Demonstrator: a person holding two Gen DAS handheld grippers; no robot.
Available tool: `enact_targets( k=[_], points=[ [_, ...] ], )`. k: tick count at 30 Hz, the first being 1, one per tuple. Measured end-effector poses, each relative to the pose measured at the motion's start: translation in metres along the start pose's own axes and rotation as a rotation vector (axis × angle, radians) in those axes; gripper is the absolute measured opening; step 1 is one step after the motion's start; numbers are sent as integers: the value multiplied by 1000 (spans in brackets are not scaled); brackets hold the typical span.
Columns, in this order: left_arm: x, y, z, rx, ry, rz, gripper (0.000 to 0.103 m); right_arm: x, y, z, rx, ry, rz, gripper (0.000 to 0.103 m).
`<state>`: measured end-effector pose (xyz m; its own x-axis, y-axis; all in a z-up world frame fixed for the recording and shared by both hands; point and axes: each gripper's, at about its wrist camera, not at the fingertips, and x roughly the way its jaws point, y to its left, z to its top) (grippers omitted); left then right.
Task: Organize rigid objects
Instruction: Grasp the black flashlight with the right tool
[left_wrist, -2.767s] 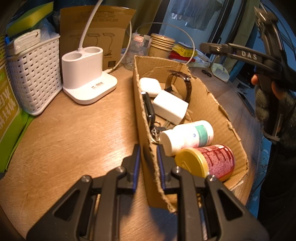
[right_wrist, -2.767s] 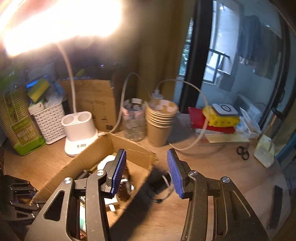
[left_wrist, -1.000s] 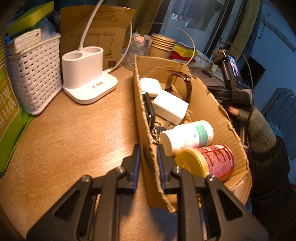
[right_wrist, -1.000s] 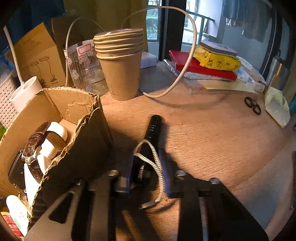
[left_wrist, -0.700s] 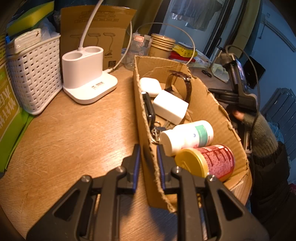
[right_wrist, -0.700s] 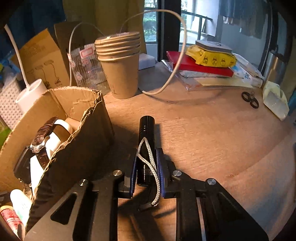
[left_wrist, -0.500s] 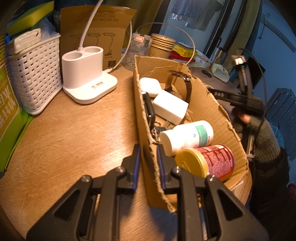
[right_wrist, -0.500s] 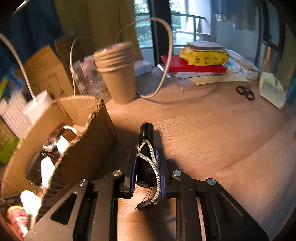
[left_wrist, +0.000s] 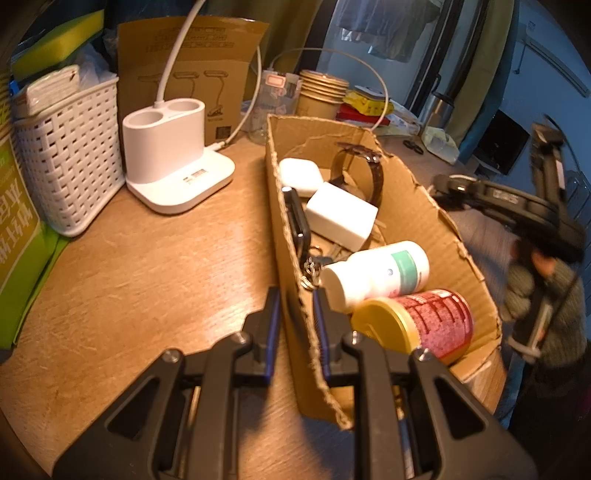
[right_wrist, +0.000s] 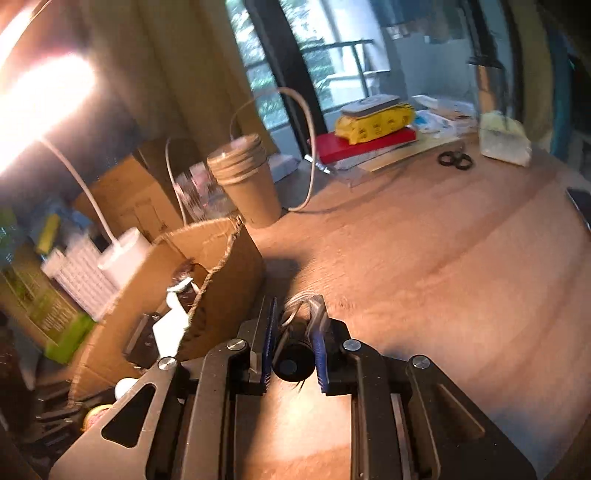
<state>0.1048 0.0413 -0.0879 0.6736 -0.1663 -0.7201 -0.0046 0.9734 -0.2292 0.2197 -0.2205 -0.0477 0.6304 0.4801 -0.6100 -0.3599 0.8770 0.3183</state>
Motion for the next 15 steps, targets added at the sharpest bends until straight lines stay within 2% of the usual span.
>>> enact_targets(
  k=[2, 8, 13, 14, 15],
  points=[
    [0, 0, 0, 2, -2, 2, 19, -9, -1, -5, 20, -22, 4, 20],
    [0, 1, 0, 1, -4, 1, 19, -8, -2, -7, 6, -11, -25, 19],
    [1, 1, 0, 1, -3, 1, 19, 1, 2, -19, -52, 36, -74, 18],
    [1, 1, 0, 1, -3, 1, 19, 3, 4, -23, -68, 45, -92, 12],
    [1, 1, 0, 1, -3, 1, 19, 6, 6, -27, -91, 60, -112, 10]
  ],
)
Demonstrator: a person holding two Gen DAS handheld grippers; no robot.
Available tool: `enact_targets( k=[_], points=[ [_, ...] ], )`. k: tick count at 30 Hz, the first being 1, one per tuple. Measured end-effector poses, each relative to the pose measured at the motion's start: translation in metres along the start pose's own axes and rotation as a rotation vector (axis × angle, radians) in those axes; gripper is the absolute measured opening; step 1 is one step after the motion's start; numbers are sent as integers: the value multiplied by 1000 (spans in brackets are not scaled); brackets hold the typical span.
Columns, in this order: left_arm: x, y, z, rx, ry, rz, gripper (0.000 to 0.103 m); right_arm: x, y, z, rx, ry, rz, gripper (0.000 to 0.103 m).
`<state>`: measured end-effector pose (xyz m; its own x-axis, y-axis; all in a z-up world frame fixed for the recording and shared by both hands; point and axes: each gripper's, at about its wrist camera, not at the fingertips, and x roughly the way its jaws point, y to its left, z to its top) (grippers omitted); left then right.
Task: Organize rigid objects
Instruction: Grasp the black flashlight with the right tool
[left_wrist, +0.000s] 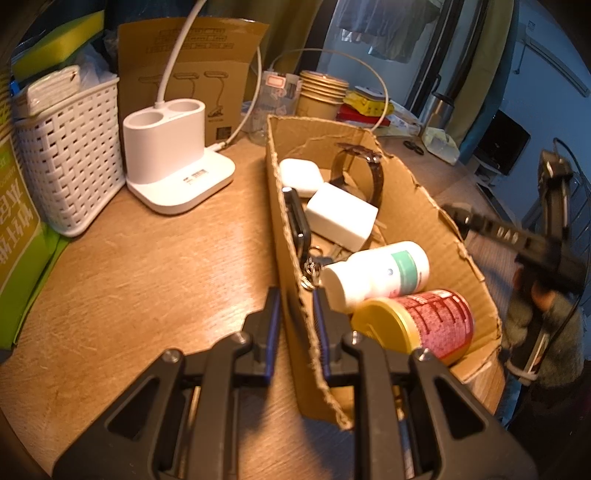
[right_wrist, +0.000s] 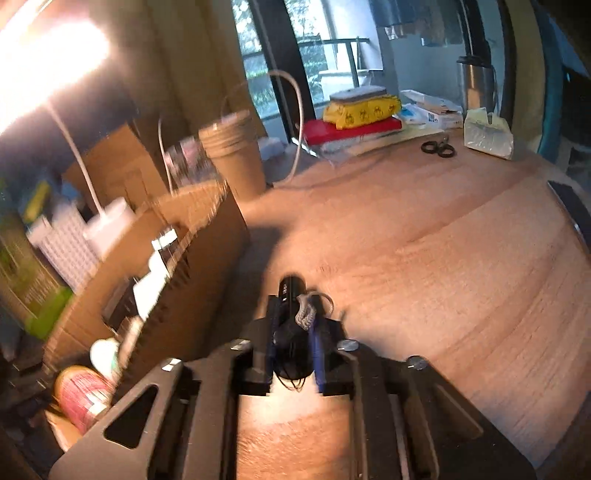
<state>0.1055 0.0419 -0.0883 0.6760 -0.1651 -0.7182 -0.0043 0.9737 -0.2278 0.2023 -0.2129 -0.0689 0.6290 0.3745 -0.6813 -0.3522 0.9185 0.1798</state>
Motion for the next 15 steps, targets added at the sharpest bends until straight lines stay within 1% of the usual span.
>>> enact_targets(
  k=[2, 3, 5, 7, 13, 15],
  points=[
    [1, 0, 0, 0, 0, -2, 19, 6, 3, -8, -28, 29, -15, 10],
    [1, 0, 0, 0, 1, -2, 19, 6, 4, -11, -33, 29, -4, 10],
    [1, 0, 0, -1, 1, -3, 19, 4, 9, -13, -61, 31, -28, 10],
    [2, 1, 0, -2, 2, -4, 19, 5, 12, -13, -80, 33, -47, 10],
    [1, 1, 0, -3, 3, -5, 19, 11, 16, -7, -101, 41, -57, 11],
    [1, 1, 0, -3, 3, -5, 19, 15, 19, -4, -110, 46, -68, 16]
  ],
)
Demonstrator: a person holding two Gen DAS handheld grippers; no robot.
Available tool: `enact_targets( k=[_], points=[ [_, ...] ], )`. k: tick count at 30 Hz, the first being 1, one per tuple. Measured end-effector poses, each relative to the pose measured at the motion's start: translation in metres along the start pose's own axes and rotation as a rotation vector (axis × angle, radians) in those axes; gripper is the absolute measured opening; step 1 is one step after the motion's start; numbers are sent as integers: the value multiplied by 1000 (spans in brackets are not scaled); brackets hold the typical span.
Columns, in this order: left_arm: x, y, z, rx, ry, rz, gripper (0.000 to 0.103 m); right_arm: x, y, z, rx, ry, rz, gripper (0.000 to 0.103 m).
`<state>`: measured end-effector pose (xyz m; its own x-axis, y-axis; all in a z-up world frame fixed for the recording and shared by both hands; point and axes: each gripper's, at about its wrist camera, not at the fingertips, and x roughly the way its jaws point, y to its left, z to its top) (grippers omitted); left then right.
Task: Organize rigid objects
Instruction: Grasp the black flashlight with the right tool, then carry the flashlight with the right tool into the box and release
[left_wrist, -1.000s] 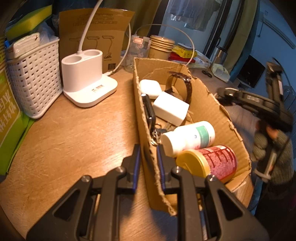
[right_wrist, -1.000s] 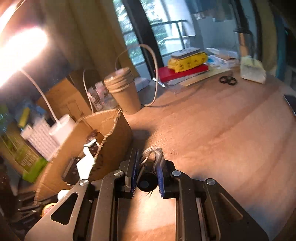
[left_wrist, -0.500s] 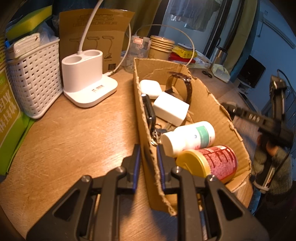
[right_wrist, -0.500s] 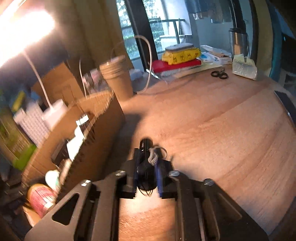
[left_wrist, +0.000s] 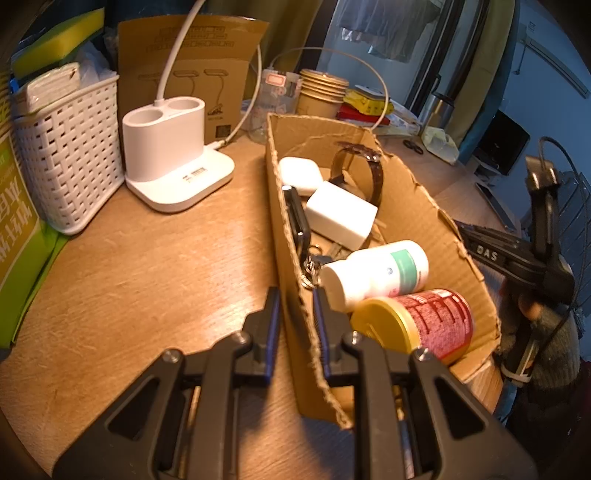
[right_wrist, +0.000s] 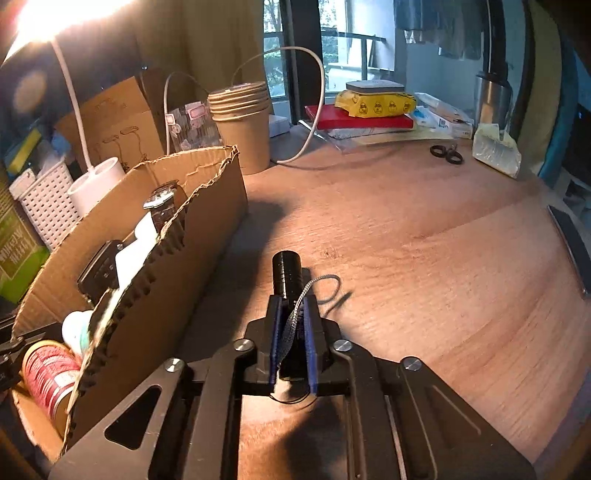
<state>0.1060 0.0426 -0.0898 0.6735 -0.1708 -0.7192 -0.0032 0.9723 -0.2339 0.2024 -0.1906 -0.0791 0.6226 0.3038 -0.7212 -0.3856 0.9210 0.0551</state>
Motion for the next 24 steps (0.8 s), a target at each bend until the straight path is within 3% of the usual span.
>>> enact_targets(
  k=[2, 3, 5, 11, 13, 24],
  points=[
    [0, 0, 0, 0, 0, 0, 19, 4, 3, 3, -18, 5, -9, 20],
    [0, 0, 0, 0, 1, -1, 19, 8, 5, 5, -26, 29, -9, 28],
    [0, 0, -1, 0, 2, -1, 19, 19, 5, 4, -26, 70, -3, 30],
    [0, 0, -1, -1, 1, 0, 19, 24, 13, 6, -53, 75, -46, 31],
    [0, 0, -1, -1, 1, -1, 19, 23, 13, 6, -57, 73, -40, 22],
    [-3, -2, -4, 12, -13, 16, 19, -11, 12, 2, -33, -84, -39, 21]
  ],
)
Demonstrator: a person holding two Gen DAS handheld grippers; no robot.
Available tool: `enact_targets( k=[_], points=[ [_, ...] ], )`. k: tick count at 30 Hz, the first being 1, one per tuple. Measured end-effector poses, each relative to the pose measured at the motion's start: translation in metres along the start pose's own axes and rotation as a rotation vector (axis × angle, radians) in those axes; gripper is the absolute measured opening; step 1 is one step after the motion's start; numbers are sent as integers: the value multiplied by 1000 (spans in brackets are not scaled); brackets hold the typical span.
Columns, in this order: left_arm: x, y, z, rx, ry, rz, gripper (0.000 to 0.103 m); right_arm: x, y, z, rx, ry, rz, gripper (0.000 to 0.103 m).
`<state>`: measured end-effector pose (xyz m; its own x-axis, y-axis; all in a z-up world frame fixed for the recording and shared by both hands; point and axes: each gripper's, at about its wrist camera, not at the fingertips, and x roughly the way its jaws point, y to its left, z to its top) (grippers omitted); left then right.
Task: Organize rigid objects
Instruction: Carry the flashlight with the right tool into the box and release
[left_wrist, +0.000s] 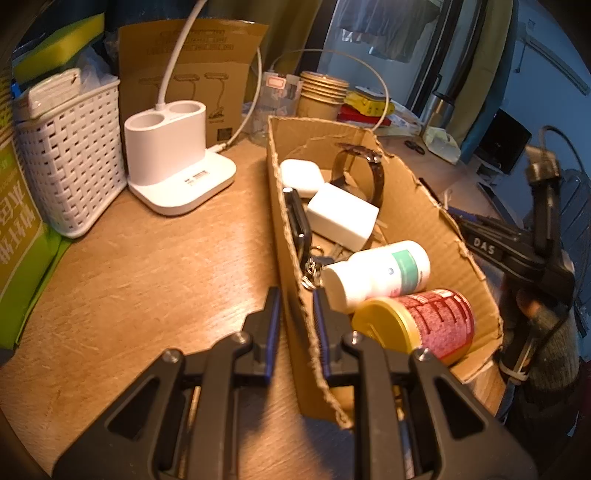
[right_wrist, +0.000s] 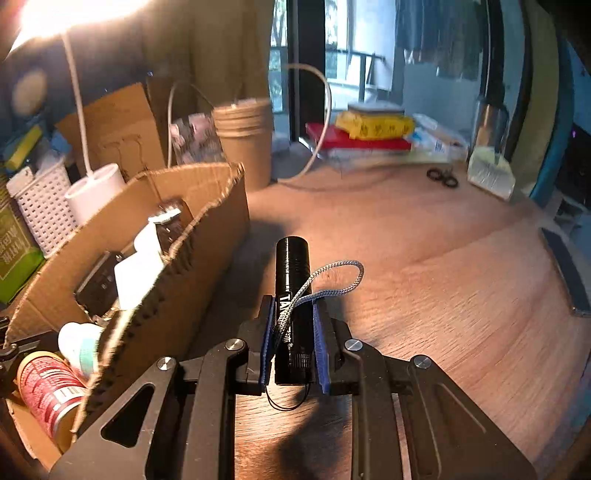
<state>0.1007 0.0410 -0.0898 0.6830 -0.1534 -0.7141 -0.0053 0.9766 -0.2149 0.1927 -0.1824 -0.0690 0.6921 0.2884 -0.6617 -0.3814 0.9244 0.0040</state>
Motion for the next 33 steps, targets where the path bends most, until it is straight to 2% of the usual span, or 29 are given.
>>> enact_targets(
  k=[12, 19, 24, 28, 33],
  points=[
    [-3, -2, 0, 12, -14, 19, 19, -40, 17, 9, 3, -117, 115, 21],
    [-2, -3, 2, 20, -16, 27, 19, -63, 39, 21, -24, -145, 181, 21],
    [-2, -3, 2, 21, -18, 30, 19, -61, 65, 30, -77, -146, 228, 21],
    [-5, -7, 1, 44, -36, 60, 19, -52, 83, 35, -118, -128, 261, 21],
    [-5, -6, 2, 46, -39, 65, 19, -41, 93, 37, -143, -98, 280, 21]
  ],
)
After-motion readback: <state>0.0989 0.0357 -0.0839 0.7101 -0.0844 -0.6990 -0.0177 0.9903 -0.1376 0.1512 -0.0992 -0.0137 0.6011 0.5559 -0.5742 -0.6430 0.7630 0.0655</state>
